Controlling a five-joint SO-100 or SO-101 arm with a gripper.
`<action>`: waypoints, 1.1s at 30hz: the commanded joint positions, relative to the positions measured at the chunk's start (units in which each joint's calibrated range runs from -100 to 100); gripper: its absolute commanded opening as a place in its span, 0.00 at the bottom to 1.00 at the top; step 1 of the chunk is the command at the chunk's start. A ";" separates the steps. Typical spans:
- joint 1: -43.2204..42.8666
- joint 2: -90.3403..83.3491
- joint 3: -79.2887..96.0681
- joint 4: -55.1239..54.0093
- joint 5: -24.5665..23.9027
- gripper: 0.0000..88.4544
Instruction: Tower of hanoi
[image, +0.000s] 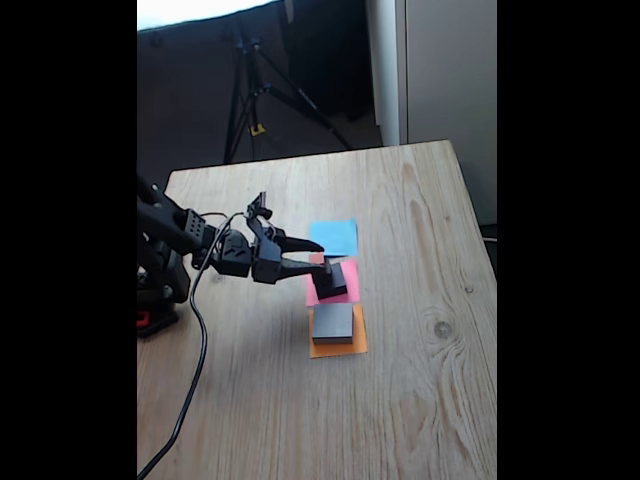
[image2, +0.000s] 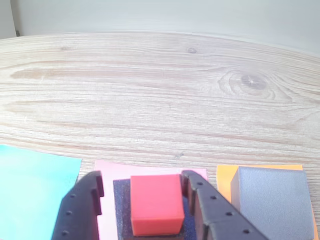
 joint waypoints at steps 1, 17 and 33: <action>-1.04 -8.67 0.03 5.69 -2.83 0.21; -1.21 -34.18 -29.97 71.74 -16.71 0.00; 16.76 -35.24 -65.97 112.61 -5.84 0.00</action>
